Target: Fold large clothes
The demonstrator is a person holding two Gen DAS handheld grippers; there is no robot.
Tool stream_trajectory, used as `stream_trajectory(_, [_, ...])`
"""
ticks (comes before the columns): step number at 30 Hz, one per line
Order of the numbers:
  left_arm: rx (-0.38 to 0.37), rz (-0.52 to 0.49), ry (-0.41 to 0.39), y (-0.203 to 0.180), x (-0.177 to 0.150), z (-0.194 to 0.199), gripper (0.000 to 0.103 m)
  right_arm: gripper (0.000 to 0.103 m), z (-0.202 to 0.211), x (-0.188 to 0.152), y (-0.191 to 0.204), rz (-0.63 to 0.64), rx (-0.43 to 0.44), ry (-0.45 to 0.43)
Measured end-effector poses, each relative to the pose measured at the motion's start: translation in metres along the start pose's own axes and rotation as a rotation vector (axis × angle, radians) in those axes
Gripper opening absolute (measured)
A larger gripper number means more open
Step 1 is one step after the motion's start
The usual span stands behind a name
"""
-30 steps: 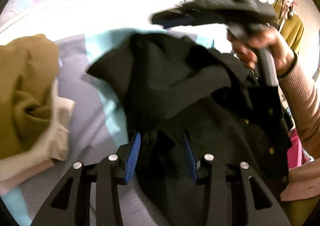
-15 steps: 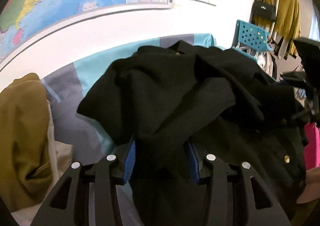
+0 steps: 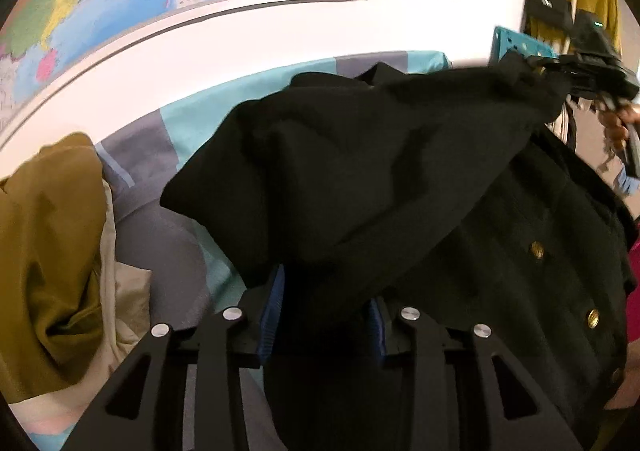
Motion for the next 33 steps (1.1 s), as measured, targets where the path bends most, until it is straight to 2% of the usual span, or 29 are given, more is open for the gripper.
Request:
stream_trajectory(2, [-0.01, -0.019, -0.007, -0.003, 0.001, 0.005, 0.047, 0.05, -0.009, -0.011, -0.014, -0.039, -0.02, 0.031])
stream_trajectory(3, [-0.026, -0.009, -0.026, -0.003, 0.002, 0.009, 0.048, 0.059, -0.01, -0.016, -0.018, -0.05, -0.017, 0.036])
stream_trajectory(5, [-0.063, 0.031, -0.089, 0.004, 0.009, 0.023, 0.053, 0.069, -0.01, -0.023, -0.019, -0.058, 0.015, 0.022])
stream_trajectory(7, [-0.08, 0.047, -0.144, 0.008, 0.018, 0.034, 0.058, 0.074, -0.012, -0.026, -0.013, -0.032, 0.021, 0.019])
stream_trajectory(8, [-0.086, 0.045, -0.157, 0.008, 0.023, 0.036, 0.059, 0.074, -0.013, -0.027, -0.01, -0.001, -0.002, 0.018])
stream_trajectory(10, [-0.092, 0.03, -0.146, 0.004, 0.033, 0.029, 0.059, 0.057, -0.018, -0.028, -0.008, 0.042, -0.066, 0.018])
stream_trajectory(11, [-0.089, 0.028, -0.138, 0.002, 0.036, 0.024, 0.059, 0.032, -0.022, -0.027, -0.007, 0.052, -0.081, 0.026])
stream_trajectory(12, [-0.097, 0.032, -0.118, 0.001, 0.039, 0.016, 0.059, 0.021, -0.024, -0.025, -0.005, 0.071, -0.09, 0.027])
stream_trajectory(14, [-0.091, 0.044, -0.078, -0.001, 0.045, -0.002, 0.059, 0.019, -0.018, -0.019, 0.002, 0.115, -0.119, -0.023])
stream_trajectory(16, [-0.066, 0.046, -0.06, -0.001, 0.05, -0.013, 0.058, 0.018, -0.005, -0.009, 0.009, 0.128, -0.09, -0.099])
stream_trajectory(18, [0.002, 0.034, -0.049, 0.001, 0.06, -0.026, 0.058, 0.018, 0.01, 0.004, 0.012, 0.128, -0.072, -0.192])
stream_trajectory(20, [0.066, 0.023, -0.033, 0.003, 0.07, -0.039, 0.057, 0.018, 0.014, 0.014, 0.003, 0.087, -0.071, -0.243])
stream_trajectory(22, [0.092, 0.034, -0.013, 0.007, 0.075, -0.049, 0.056, 0.018, -0.003, 0.016, -0.009, 0.062, -0.122, -0.185])
stream_trajectory(23, [0.099, 0.036, -0.005, 0.007, 0.076, -0.053, 0.056, 0.02, -0.016, 0.014, -0.02, 0.035, -0.161, -0.125])
stream_trajectory(25, [0.108, 0.029, -0.002, 0.008, 0.074, -0.056, 0.056, 0.026, -0.033, 0.006, -0.034, 0.006, -0.218, -0.052])
stream_trajectory(27, [0.118, 0.023, -0.008, 0.008, 0.07, -0.052, 0.057, 0.034, -0.028, 0.002, -0.038, -0.009, -0.23, -0.063])
stream_trajectory(29, [0.128, 0.036, -0.002, 0.011, 0.066, -0.048, 0.059, 0.043, -0.013, 0.001, -0.036, -0.017, -0.226, -0.11])
stream_trajectory(33, [0.124, 0.068, -0.031, 0.016, 0.058, -0.027, 0.059, 0.046, 0.015, -0.004, -0.008, 0.077, -0.246, -0.188])
Point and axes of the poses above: each gripper's, at about its wrist camera, not at the fingertips, and z roughly against the way its jaws point, y to its left, x to its top, the point moved 2 cm from there along -z, roughly the way its jaws point, and after that the axes turned 8 degrees about -z, right-handed, at the moved point
